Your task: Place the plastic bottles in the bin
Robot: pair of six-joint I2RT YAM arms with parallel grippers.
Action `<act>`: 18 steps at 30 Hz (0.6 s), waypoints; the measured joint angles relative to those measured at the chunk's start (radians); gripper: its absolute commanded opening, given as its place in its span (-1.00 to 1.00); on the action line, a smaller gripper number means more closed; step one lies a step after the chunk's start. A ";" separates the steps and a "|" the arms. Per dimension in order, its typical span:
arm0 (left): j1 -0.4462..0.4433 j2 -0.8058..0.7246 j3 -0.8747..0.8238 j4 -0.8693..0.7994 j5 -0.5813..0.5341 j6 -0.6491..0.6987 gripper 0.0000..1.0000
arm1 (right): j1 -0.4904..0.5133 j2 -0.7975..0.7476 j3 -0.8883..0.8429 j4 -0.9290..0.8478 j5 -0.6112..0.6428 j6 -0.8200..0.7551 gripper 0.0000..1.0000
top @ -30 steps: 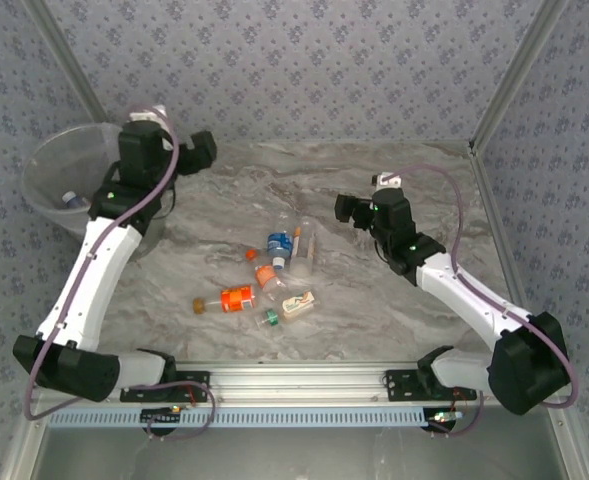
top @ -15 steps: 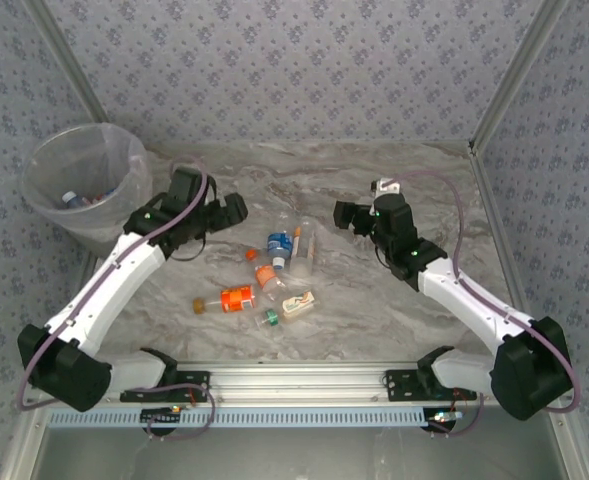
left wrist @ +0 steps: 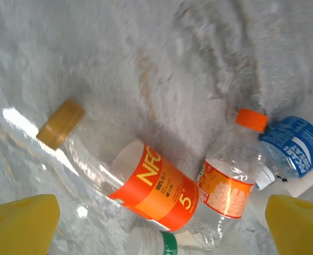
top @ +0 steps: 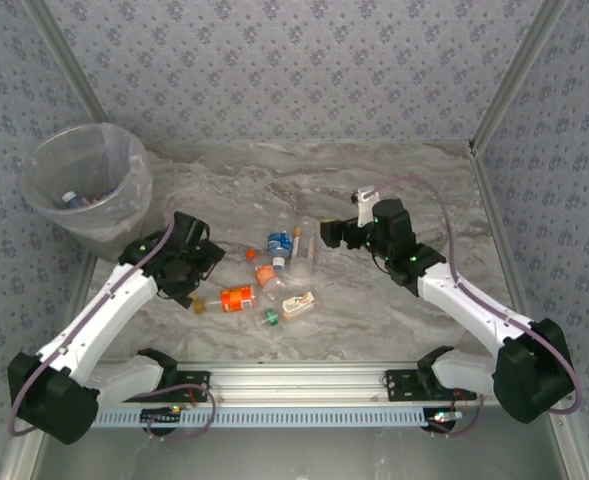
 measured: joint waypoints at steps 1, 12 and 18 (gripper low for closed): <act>0.000 0.006 -0.030 0.026 0.035 -0.051 0.99 | 0.013 -0.002 0.000 0.000 -0.017 -0.024 1.00; -0.056 0.039 -0.222 0.210 0.143 -0.446 0.98 | 0.117 -0.040 -0.014 -0.037 -0.198 -0.249 1.00; -0.056 0.059 -0.300 0.312 0.122 -0.544 0.98 | 0.189 -0.050 -0.052 -0.044 -0.263 -0.409 1.00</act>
